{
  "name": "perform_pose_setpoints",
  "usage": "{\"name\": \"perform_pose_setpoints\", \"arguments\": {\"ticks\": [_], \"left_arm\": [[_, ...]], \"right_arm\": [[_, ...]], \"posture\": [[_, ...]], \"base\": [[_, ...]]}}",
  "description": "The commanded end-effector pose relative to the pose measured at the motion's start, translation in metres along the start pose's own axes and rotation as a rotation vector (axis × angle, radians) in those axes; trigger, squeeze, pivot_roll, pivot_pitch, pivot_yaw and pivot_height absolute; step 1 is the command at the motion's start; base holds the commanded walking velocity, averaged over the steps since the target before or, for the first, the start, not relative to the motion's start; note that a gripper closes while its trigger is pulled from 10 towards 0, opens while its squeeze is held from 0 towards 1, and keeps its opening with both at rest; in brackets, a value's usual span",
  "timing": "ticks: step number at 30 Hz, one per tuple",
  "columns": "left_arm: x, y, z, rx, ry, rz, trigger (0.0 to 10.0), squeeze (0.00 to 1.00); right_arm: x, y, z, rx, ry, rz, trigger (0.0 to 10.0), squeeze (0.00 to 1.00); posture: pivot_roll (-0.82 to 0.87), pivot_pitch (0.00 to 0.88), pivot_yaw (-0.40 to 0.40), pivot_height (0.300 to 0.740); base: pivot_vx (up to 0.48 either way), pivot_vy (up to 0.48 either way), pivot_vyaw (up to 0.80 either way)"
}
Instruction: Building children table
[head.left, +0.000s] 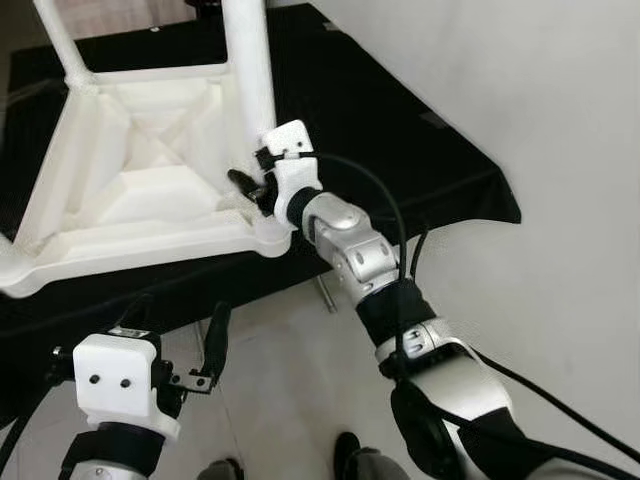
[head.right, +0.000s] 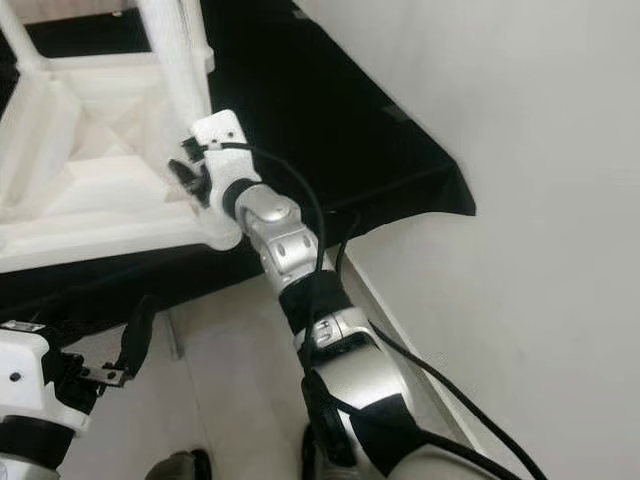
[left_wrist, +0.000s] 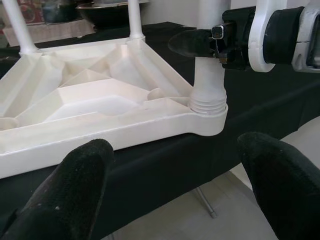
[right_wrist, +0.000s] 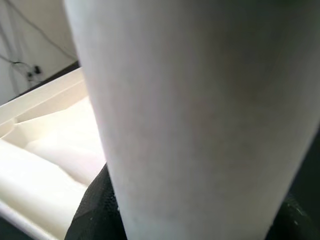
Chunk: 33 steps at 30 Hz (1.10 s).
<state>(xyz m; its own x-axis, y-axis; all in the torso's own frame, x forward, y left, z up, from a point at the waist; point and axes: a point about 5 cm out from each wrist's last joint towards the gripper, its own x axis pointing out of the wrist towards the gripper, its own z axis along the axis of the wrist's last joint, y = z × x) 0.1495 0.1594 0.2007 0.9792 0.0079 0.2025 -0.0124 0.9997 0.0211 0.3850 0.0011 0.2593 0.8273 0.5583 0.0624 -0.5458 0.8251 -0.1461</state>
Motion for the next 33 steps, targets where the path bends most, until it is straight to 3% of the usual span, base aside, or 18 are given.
{"name": "perform_pose_setpoints", "arguments": {"ticks": [1,5,9,16,17,25,27,32,33], "left_arm": [[-0.001,0.002,-0.003,0.006,0.023,0.015,10.0,0.00],[-0.002,0.000,-0.002,0.003,0.026,0.014,10.0,0.00],[-0.004,0.000,-0.002,0.001,0.030,0.012,10.0,0.00],[-0.006,-0.002,-0.003,-0.002,0.040,0.009,10.0,0.00],[-0.006,-0.002,-0.003,-0.002,0.041,0.009,10.0,0.00],[-0.006,-0.002,-0.003,-0.006,0.044,0.007,10.0,0.00],[-0.005,-0.002,-0.004,-0.007,0.043,0.005,10.0,0.00],[-0.004,-0.002,-0.005,-0.007,0.043,0.003,10.0,0.00],[-0.003,-0.002,-0.005,-0.008,0.045,0.003,10.0,0.00]], "right_arm": [[0.002,-0.011,0.012,-0.050,-0.038,-0.064,10.0,0.00],[0.006,-0.030,0.028,-0.107,-0.088,-0.155,10.0,0.00],[0.008,-0.040,0.040,-0.115,-0.123,-0.201,10.0,0.00],[0.014,-0.029,0.040,-0.065,-0.126,-0.150,10.0,0.00],[0.014,-0.028,0.037,-0.060,-0.124,-0.152,10.0,1.00],[0.009,-0.039,0.026,-0.035,-0.125,-0.230,10.0,1.00],[0.002,-0.055,0.022,0.010,-0.151,-0.265,10.0,1.00],[-0.004,-0.063,0.015,0.071,-0.175,-0.231,10.0,1.00],[-0.008,-0.064,0.008,0.117,-0.191,-0.167,10.0,1.00]], "posture": [[0.12,0.247,-0.047,0.740],[0.13,0.251,-0.051,0.740],[0.14,0.254,-0.052,0.740],[0.14,0.257,-0.052,0.740],[0.14,0.261,-0.052,0.740],[0.13,0.264,-0.047,0.740],[0.12,0.263,-0.048,0.740],[0.11,0.263,-0.045,0.740],[0.10,0.263,-0.042,0.740]], "base": [[0.000,0.000,0.00],[0.000,0.000,0.00],[0.000,0.000,0.00],[0.000,0.000,0.00],[0.000,0.000,0.00],[0.000,0.000,0.00],[0.000,0.000,0.00],[0.000,0.000,0.00],[0.000,0.000,0.00]]}}
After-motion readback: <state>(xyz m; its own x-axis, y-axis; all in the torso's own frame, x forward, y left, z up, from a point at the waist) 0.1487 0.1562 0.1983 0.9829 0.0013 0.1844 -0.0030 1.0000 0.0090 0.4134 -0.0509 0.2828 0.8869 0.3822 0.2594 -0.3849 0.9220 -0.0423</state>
